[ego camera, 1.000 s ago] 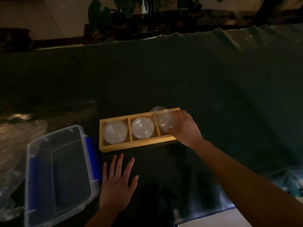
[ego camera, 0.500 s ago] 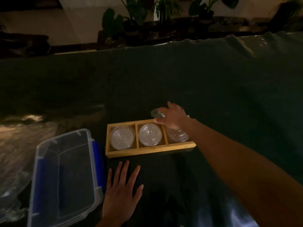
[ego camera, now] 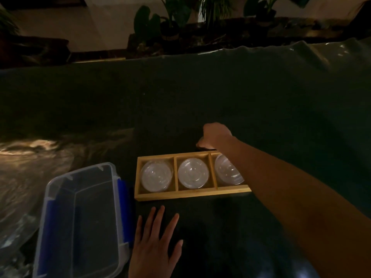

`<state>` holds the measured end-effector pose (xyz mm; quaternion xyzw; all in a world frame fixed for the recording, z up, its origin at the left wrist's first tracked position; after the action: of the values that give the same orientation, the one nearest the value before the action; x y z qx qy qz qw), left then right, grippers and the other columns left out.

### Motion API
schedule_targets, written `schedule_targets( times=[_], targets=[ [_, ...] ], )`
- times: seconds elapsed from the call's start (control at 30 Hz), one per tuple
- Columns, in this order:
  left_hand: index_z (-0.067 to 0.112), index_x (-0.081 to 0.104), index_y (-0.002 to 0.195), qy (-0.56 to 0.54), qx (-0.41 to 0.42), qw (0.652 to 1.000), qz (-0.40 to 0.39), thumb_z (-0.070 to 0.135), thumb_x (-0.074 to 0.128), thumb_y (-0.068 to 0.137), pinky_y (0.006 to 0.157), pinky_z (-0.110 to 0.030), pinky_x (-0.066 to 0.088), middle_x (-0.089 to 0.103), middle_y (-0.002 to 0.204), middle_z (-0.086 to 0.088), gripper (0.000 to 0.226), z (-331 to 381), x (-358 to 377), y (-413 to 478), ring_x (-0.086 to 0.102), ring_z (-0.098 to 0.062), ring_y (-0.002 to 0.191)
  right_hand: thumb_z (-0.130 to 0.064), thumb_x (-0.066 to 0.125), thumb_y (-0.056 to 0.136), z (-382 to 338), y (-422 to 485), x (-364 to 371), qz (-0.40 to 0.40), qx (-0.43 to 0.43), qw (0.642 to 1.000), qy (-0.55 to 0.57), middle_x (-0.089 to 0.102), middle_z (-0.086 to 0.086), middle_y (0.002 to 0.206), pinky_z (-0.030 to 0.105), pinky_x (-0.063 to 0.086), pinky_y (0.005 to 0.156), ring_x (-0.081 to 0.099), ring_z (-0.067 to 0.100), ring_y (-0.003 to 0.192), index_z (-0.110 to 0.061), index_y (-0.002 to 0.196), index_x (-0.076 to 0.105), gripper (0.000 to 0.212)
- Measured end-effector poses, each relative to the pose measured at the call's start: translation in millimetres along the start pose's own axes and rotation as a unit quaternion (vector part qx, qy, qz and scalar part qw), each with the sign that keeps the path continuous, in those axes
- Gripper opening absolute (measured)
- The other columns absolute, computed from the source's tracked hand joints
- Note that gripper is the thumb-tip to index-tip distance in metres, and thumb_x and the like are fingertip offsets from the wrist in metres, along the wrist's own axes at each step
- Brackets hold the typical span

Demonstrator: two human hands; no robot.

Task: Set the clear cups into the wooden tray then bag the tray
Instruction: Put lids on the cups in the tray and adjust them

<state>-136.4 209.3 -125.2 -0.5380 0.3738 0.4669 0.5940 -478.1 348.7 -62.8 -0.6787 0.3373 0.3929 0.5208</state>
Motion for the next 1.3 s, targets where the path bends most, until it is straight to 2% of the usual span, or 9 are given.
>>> schedule_targets(
  times=[0.1,0.2,0.37,0.5,0.7,0.83,0.97,1.1,1.3],
  targets=[
    [0.041,0.046,0.145,-0.001,0.001,1.0,0.002,0.068,0.053,0.077,0.12,-0.046,-0.002,0.048,0.155,-0.007,0.074,0.4,-1.2,-0.2,0.031,-0.028,0.144,-0.063,0.077,0.072,-1.3,1.5,1.0,-0.033,0.005,0.999,-0.001,0.058,0.001,0.085,0.032,0.032,0.048,0.053,0.016,0.07,-0.026,0.079,0.049,0.047],
    [0.042,0.043,0.147,0.003,0.004,1.0,0.011,0.069,0.051,0.079,0.12,-0.046,-0.002,0.045,0.156,-0.005,0.073,0.1,-0.4,0.2,0.03,-0.027,0.145,-0.061,0.079,0.072,1.3,2.7,3.6,-0.039,0.012,0.999,0.019,0.055,0.001,0.085,0.032,0.036,0.052,0.053,0.017,0.071,-0.02,0.1,0.059,0.053],
    [0.043,0.033,0.152,0.002,0.015,0.999,0.045,0.068,0.045,0.087,0.122,-0.049,0.004,0.033,0.162,-0.004,0.071,-2.8,5.3,-1.8,0.022,-0.025,0.15,-0.06,0.079,0.074,34.5,-23.7,-31.1,0.047,-0.008,0.963,0.267,0.059,0.004,0.121,0.038,0.047,0.082,0.057,0.024,0.108,-0.02,0.136,0.055,0.077],
    [0.043,0.025,0.155,0.007,0.024,0.998,0.055,0.07,0.032,0.094,0.119,-0.054,0.014,0.028,0.165,-0.004,0.067,-7.1,9.3,-2.5,0.016,-0.025,0.153,-0.057,0.08,0.075,61.3,-77.2,-52.1,0.076,-0.054,0.934,0.345,0.056,0.0,0.132,0.031,0.048,0.077,0.055,0.018,0.115,-0.029,0.14,0.053,0.075],
    [0.042,0.027,0.154,-0.002,0.018,0.999,0.048,0.069,0.034,0.093,0.119,-0.052,0.013,0.029,0.165,-0.004,0.067,-6.6,8.5,-2.5,0.016,-0.025,0.153,-0.056,0.082,0.073,80.3,-136.8,-45.5,0.079,-0.061,0.941,0.324,0.064,-0.006,0.122,0.042,0.054,0.094,0.061,0.015,0.114,-0.028,0.135,0.058,0.072],
    [0.045,0.022,0.155,-0.018,0.02,0.998,0.053,0.069,0.031,0.095,0.122,-0.055,0.012,0.023,0.167,-0.002,0.065,-8.3,7.7,-3.2,0.012,-0.025,0.155,-0.053,0.083,0.073,92.5,-166.6,-23.0,0.146,-0.047,0.957,0.247,0.057,-0.007,0.126,0.036,0.052,0.09,0.057,0.014,0.116,-0.032,0.135,0.056,0.071],
    [0.046,0.022,0.156,-0.024,0.008,0.998,0.05,0.069,0.029,0.095,0.123,-0.057,0.012,0.02,0.169,-0.001,0.065,-5.8,6.3,-4.1,0.008,-0.024,0.157,-0.059,0.08,0.067,54.0,-176.5,-2.2,0.175,-0.141,0.954,0.197,0.05,-0.013,0.134,0.031,0.04,0.093,0.044,0.005,0.119,-0.041,0.138,0.047,0.081],
    [0.047,0.02,0.155,-0.021,0.002,0.998,0.051,0.069,0.027,0.095,0.123,-0.057,0.013,0.019,0.169,-0.001,0.065,-3.4,2.8,-4.2,0.006,-0.024,0.157,-0.057,0.08,0.071,-3.3,-160.5,19.8,0.166,-0.218,0.956,0.106,0.047,-0.009,0.144,0.029,0.036,0.094,0.042,0.014,0.13,-0.035,0.146,0.043,0.086],
    [0.047,0.024,0.154,-0.034,0.003,0.998,0.056,0.069,0.029,0.095,0.124,-0.056,0.01,0.022,0.169,-0.001,0.064,-1.1,0.2,-5.8,0.007,-0.024,0.157,-0.062,0.079,0.07,-33.3,-142.0,36.5,0.143,-0.207,0.967,0.03,0.049,0.002,0.141,0.042,0.044,0.103,0.043,0.025,0.128,-0.028,0.144,0.048,0.087]
  ],
)
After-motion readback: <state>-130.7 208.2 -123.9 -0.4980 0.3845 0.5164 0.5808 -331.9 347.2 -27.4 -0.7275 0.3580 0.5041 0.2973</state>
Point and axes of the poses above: each hand's wrist, its own y-axis towards the middle knuckle, its own x-axis out of the palm, z = x × y, the point moved 3 cm from there along y, towards the middle knuckle
